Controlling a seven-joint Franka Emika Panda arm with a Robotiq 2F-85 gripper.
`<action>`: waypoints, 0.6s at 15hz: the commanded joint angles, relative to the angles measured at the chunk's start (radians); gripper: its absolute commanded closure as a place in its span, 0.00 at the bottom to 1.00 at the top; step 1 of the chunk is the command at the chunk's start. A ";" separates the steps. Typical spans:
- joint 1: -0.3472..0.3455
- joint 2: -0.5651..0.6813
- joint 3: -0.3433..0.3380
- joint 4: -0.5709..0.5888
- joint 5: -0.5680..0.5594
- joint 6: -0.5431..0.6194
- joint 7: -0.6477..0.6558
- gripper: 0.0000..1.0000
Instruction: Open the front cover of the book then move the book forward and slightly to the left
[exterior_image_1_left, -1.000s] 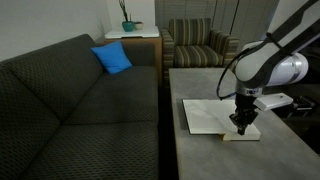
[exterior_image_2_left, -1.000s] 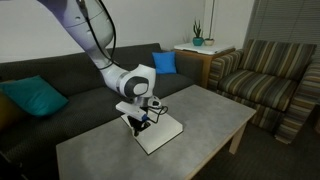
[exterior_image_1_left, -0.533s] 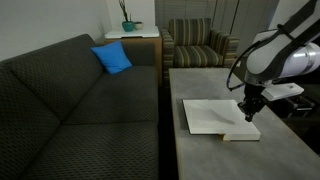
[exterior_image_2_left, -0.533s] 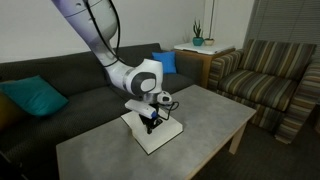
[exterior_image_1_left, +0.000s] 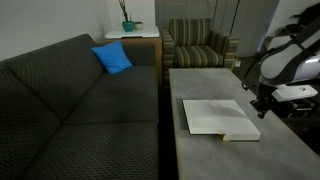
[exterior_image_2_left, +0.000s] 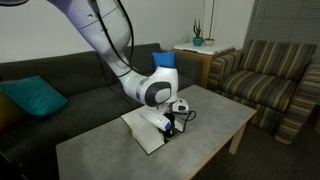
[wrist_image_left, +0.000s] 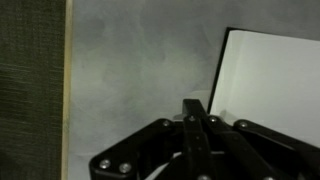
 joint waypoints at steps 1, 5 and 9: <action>-0.025 0.105 0.002 0.120 -0.018 0.039 0.058 1.00; -0.036 0.103 0.025 0.073 -0.009 0.096 0.091 1.00; -0.039 0.107 0.046 0.065 -0.001 0.120 0.111 1.00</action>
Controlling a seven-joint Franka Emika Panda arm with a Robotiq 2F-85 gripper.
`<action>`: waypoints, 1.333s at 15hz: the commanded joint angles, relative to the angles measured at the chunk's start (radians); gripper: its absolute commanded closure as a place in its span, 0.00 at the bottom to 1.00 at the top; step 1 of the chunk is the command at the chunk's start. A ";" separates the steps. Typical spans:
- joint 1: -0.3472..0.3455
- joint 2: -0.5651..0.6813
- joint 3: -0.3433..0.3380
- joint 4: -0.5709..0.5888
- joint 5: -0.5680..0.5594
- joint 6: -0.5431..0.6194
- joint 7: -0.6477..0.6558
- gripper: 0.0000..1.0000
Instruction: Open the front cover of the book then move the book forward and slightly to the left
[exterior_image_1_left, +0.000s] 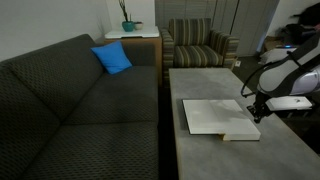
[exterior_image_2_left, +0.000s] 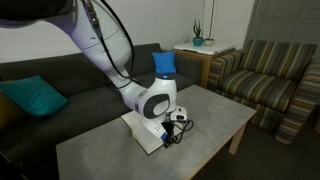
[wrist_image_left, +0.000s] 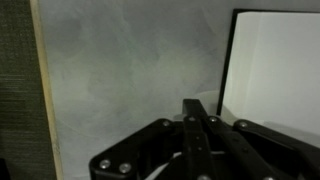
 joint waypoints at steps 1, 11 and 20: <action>-0.021 0.000 0.033 -0.019 0.000 0.037 0.013 1.00; -0.039 0.000 0.129 -0.034 0.015 0.026 -0.028 1.00; -0.036 0.000 0.152 -0.033 0.016 0.030 -0.040 1.00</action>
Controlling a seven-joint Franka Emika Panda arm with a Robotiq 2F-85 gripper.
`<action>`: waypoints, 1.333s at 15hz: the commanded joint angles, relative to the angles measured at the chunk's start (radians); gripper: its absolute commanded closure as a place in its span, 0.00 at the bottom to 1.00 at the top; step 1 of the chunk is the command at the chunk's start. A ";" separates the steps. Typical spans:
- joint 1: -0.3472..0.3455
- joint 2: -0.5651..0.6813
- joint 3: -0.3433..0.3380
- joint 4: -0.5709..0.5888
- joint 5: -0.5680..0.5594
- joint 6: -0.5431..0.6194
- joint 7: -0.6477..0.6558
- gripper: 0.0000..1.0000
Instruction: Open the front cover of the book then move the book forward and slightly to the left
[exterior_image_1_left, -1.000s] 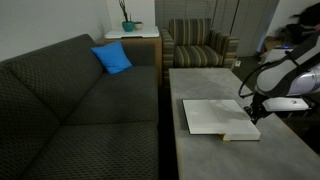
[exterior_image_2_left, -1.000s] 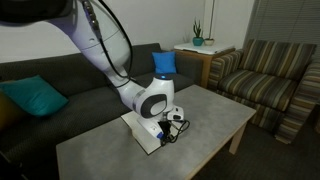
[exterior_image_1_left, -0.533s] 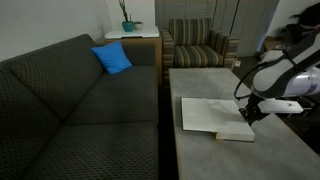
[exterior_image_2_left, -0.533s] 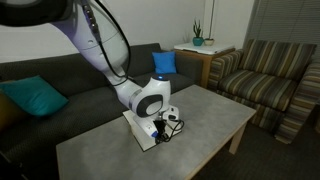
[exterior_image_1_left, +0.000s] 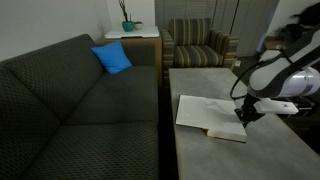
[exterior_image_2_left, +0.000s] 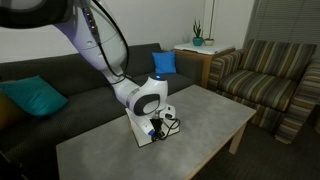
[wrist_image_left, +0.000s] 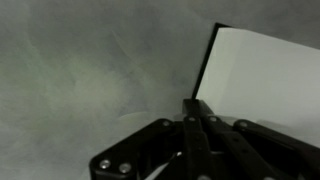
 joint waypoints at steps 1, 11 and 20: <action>-0.013 0.000 0.013 -0.015 0.012 0.033 -0.030 1.00; -0.005 0.000 -0.029 -0.001 0.004 0.143 -0.008 1.00; -0.021 -0.001 0.014 -0.001 0.051 0.273 0.019 1.00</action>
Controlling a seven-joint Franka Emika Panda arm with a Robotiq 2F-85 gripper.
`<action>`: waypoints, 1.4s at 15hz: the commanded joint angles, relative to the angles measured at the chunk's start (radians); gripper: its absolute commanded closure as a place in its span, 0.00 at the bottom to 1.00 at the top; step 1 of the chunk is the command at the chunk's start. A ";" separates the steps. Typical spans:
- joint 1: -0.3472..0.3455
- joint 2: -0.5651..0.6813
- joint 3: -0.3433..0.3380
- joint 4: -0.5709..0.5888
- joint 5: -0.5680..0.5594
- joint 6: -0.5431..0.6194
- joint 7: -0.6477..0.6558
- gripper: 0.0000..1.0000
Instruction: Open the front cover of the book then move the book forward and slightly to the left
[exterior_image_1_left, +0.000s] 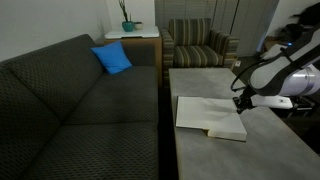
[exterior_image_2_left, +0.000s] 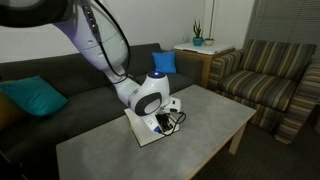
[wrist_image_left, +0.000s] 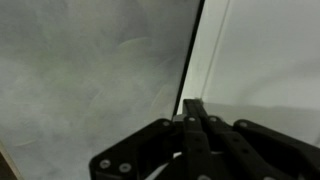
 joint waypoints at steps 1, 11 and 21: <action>-0.021 0.000 0.033 -0.006 0.019 0.047 -0.008 1.00; -0.075 0.000 0.143 -0.014 0.029 0.030 -0.054 1.00; 0.026 0.000 -0.030 -0.012 0.021 0.048 0.055 1.00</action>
